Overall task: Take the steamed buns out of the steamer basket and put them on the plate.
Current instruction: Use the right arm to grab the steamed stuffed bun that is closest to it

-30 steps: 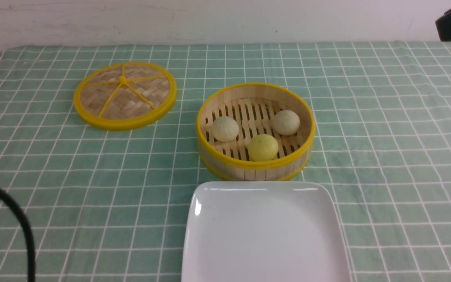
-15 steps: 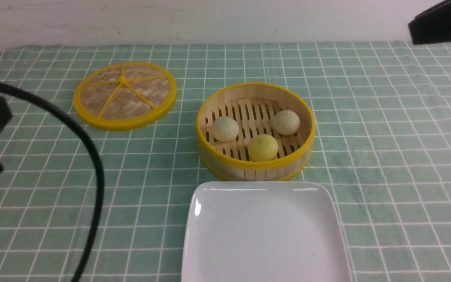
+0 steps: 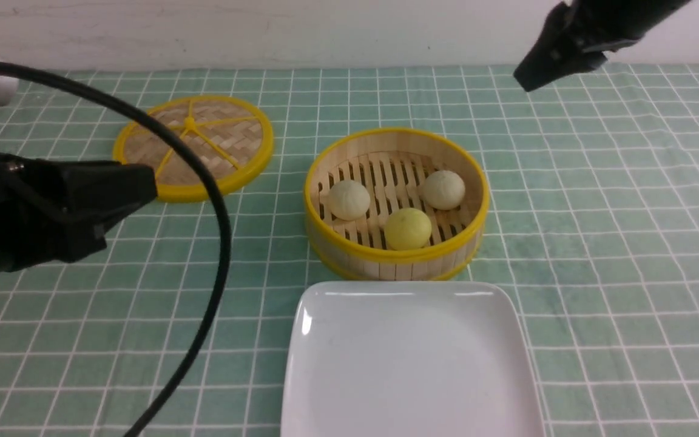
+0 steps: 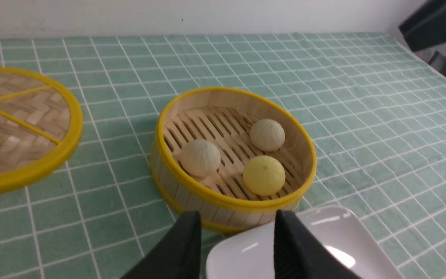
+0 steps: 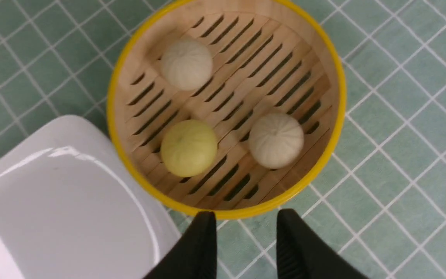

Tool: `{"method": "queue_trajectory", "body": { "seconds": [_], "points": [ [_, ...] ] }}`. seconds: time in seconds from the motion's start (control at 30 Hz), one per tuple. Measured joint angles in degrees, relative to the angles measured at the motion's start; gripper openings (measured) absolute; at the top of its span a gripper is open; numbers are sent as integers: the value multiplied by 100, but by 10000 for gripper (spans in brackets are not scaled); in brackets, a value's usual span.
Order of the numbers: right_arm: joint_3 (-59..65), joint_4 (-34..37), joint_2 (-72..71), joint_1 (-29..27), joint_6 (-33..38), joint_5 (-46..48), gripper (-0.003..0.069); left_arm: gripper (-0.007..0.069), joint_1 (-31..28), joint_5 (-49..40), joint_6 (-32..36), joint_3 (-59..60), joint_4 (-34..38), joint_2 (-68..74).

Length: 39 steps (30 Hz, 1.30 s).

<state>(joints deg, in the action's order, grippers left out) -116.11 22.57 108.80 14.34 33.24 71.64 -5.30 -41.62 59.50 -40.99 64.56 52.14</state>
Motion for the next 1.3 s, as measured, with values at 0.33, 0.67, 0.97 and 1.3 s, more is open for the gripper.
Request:
{"method": "queue_trajectory", "body": {
  "seconds": [0.33,0.67,0.97,1.3],
  "points": [
    [-787,-845,1569,668,-28,-11,247,294,0,-249,88,0,-268,219],
    [-787,-1661,2143,850,-357,-293,374,294,0,-517,99,0,-353,219],
    [-793,-1674,2188,865,-374,-604,427,294,0,-671,99,0,-378,219],
    [-805,-1758,2490,865,-369,-866,426,294,0,-794,99,0,-396,219]
  ]
}}
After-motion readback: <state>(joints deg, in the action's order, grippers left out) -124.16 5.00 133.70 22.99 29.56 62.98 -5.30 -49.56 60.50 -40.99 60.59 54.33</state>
